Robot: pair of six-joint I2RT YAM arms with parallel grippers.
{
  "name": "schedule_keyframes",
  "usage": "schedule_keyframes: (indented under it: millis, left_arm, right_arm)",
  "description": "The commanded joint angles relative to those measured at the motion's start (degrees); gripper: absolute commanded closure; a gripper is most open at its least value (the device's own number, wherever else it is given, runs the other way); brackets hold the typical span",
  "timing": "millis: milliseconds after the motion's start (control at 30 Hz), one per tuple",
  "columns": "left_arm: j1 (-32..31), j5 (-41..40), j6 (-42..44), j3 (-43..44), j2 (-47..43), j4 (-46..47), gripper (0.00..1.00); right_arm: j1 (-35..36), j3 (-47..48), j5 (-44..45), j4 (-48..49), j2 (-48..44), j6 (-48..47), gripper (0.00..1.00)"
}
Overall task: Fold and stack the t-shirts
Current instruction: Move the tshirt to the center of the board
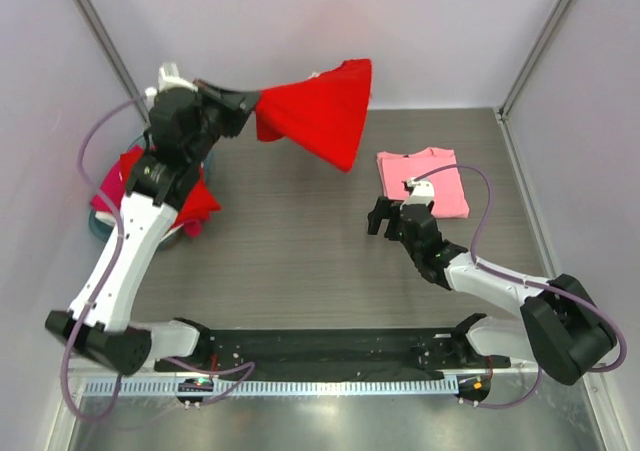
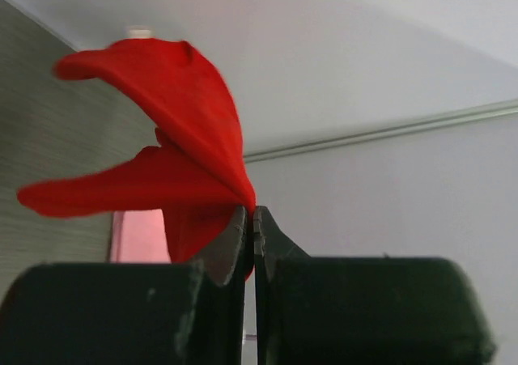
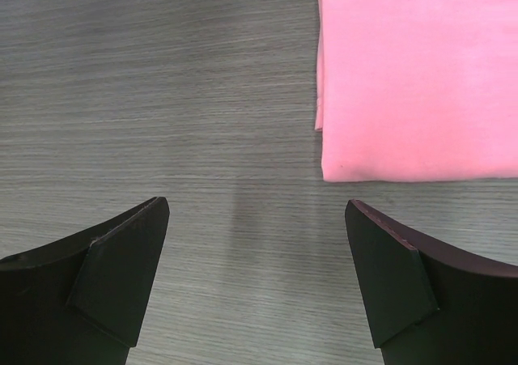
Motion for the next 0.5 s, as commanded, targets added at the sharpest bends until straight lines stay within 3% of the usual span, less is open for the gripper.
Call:
schedule_keyframes:
  millis: [0, 100, 133, 267, 467]
  left_arm:
    - [0.3, -6.2, 0.4, -16.0, -8.3, 4.2, 0.95]
    - [0.9, -6.1, -1.5, -29.4, -12.1, 4.6, 0.09]
    - [1.3, -5.7, -0.7, -30.8, -12.2, 2.7, 0.00]
    - [1.9, -7.8, 9.0, -29.8, -8.7, -3.4, 0.00]
    - [2.7, -21.9, 17.9, -19.7, 0.5, -17.0, 0.00]
  right_arm:
    - [0.1, 0.7, 2.7, 1.1, -2.7, -0.5, 0.04]
    - [0.1, 0.4, 3.5, 1.1, -3.2, -0.3, 0.04]
    - [0.1, 0.2, 3.8, 1.1, -3.2, -0.2, 0.04]
    - [0.1, 0.4, 3.5, 1.3, -2.7, 0.1, 0.04]
    - [0.1, 0.9, 2.8, 1.3, -1.9, 0.1, 0.04]
